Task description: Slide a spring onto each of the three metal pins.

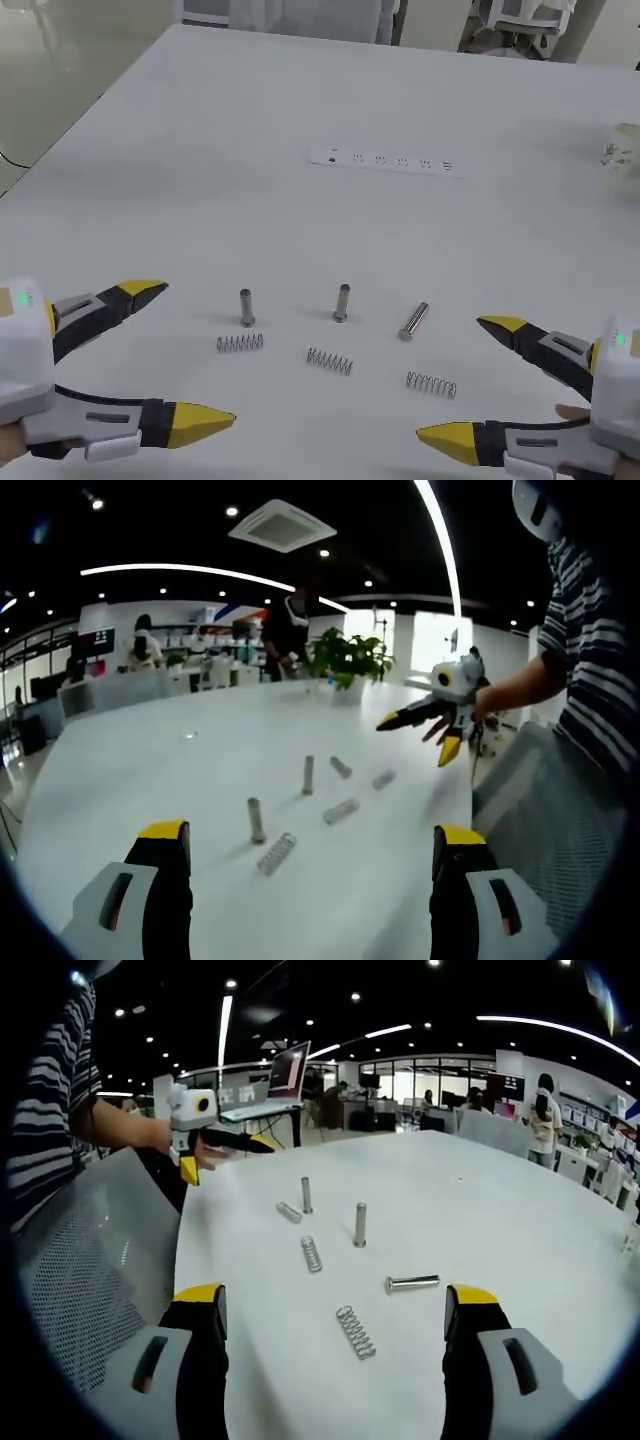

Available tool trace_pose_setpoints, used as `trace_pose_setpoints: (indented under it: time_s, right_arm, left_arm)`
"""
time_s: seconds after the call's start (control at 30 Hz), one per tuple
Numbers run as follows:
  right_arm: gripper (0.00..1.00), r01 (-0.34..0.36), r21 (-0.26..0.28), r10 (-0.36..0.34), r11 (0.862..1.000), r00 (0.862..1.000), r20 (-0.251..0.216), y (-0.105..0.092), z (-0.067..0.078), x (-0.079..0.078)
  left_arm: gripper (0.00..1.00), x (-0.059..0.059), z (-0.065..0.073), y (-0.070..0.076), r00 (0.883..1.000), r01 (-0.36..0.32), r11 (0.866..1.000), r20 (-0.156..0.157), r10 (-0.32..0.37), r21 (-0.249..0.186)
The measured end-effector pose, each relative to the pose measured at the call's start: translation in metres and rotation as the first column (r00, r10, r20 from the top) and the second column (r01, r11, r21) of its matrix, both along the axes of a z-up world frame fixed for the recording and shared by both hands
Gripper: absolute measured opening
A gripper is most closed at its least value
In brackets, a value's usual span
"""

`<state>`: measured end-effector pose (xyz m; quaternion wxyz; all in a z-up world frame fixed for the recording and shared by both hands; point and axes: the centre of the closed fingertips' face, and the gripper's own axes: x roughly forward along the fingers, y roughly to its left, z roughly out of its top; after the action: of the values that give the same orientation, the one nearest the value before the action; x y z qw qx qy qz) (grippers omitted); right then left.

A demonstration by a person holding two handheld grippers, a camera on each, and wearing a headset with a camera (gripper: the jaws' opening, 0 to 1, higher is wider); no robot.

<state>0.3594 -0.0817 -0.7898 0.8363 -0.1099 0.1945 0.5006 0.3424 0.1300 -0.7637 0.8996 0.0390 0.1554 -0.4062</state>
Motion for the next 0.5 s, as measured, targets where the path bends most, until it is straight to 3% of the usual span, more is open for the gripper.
trace_pose_setpoints:
  time_s: [0.5]
  right_arm:
    - [0.84,0.051,0.023,-0.050,0.998,0.998,-0.043,-0.002,0.005,0.019]
  left_arm:
    - [0.98,-0.001,-0.001,0.000,1.000,0.002,1.000,-0.003,-0.002,0.001]
